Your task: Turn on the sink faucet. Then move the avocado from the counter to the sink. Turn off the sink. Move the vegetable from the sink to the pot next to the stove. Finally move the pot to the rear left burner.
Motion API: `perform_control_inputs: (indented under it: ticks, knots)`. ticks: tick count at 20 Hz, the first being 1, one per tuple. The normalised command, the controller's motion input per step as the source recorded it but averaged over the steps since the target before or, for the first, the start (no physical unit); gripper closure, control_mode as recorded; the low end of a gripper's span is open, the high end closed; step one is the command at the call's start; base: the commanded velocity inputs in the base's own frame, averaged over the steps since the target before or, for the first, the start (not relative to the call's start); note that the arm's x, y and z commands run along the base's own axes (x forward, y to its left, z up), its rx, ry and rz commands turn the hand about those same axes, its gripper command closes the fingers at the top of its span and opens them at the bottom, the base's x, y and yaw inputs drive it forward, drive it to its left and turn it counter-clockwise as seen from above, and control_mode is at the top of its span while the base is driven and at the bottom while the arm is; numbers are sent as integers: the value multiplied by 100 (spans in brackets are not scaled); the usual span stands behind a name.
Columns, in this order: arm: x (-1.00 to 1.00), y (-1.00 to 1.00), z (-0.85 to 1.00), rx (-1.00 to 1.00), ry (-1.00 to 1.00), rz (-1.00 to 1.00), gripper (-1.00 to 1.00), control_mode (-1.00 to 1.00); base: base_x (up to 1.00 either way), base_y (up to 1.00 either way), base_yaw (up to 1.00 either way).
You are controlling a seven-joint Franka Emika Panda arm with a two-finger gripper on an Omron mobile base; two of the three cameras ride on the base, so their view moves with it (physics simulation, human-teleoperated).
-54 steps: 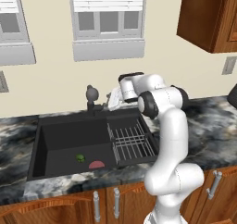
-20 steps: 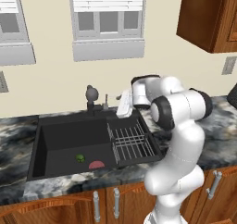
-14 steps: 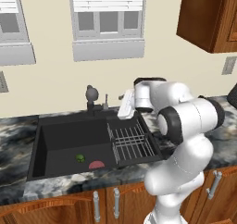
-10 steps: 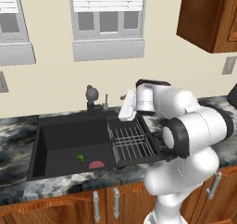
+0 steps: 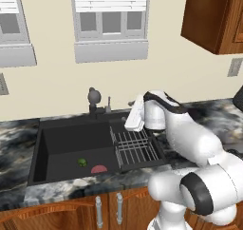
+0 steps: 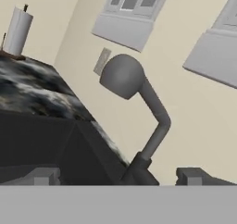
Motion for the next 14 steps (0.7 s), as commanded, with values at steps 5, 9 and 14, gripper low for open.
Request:
perform_control_inputs:
  ticks: [5,9,14]
  knots:
    - [-77,0,43,0,0,-6,-100,-100,0,0,0]
    - [-75,0,59,0,0,-7,-100,-100,0,0,0]
    - [-73,0,66,0,6,-8,-100,-100,0,0,0]
